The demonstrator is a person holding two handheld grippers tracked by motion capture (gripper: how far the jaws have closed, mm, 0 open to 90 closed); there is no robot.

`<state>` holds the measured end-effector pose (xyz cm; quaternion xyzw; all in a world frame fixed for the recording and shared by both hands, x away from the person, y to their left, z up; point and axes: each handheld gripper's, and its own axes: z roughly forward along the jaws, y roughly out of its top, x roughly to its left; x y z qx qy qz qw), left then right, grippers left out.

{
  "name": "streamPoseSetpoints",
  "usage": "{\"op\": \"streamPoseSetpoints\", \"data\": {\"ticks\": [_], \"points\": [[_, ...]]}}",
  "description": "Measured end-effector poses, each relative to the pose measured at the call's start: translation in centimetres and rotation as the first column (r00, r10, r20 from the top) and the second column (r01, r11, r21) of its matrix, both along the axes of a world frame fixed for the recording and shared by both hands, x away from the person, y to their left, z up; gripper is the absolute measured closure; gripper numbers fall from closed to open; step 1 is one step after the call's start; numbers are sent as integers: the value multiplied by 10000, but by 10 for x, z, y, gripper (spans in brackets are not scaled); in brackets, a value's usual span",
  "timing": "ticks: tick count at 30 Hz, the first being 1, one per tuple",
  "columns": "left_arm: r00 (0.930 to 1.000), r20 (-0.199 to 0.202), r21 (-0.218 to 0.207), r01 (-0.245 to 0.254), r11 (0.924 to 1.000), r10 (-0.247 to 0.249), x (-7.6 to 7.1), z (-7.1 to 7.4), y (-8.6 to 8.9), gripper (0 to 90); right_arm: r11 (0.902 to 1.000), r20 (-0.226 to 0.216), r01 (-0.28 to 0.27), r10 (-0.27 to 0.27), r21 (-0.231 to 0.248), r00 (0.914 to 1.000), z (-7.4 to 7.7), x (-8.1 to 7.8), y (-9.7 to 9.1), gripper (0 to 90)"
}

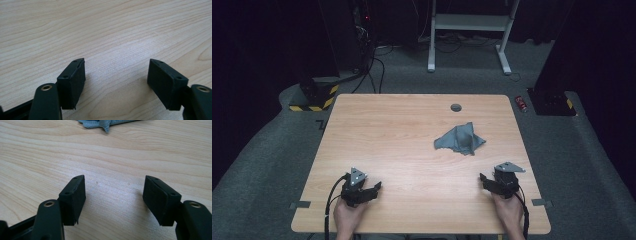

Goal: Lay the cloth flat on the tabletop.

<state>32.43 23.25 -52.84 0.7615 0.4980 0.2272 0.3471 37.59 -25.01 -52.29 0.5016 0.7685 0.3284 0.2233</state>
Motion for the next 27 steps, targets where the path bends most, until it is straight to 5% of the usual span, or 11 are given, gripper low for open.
{"op": "streamPoseSetpoints", "data": {"ticks": [22,27], "points": [[10000,-15,30,7,10000,-6,0,0,0,306,10000,-24,81,-81,-26,10000,0,0,2,311],[9989,-79,-110,-458,9989,457,1,0,3,284,10000,-81,81,-81,-57,9999,0,1,1,272]]}}
